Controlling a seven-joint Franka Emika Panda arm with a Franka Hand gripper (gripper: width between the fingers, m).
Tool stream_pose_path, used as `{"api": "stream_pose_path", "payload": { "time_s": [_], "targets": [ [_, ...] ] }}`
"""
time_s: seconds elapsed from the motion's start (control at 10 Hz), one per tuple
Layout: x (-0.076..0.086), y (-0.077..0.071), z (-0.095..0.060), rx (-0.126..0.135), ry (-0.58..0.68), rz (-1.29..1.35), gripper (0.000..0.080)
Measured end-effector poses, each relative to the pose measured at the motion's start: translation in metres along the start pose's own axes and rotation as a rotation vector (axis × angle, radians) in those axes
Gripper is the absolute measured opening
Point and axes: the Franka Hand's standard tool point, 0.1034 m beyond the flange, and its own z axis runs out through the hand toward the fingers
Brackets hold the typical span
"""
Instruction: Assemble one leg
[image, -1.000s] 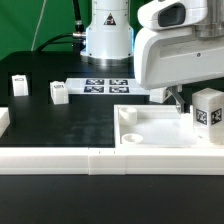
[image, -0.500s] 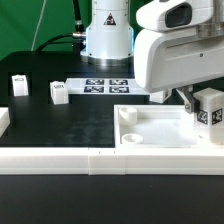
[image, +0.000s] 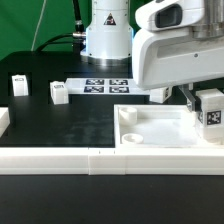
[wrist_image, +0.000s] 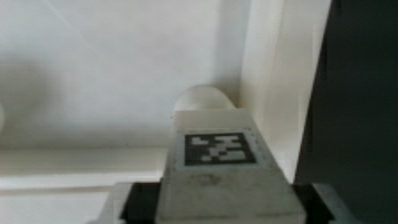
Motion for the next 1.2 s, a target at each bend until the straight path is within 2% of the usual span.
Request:
{"api": "stream_pose_path", "payload": {
  "time_s": [0.7, 0.9, 1.1, 1.2],
  "targets": [
    [-0.0005, -0.0028, 0.0013, -0.012, 0.030, 0.945, 0.0291],
    [0.0002, -0.0020, 0.0012, 0.006, 0.022, 1.091, 0.0291],
    [-0.0004, -0.0036, 0.0018, 0.006, 0.022, 1.109, 0.0300],
    [-0.0005, -0.0038, 0.0020, 0.005, 0.021, 1.078, 0.0473]
  ]
}}
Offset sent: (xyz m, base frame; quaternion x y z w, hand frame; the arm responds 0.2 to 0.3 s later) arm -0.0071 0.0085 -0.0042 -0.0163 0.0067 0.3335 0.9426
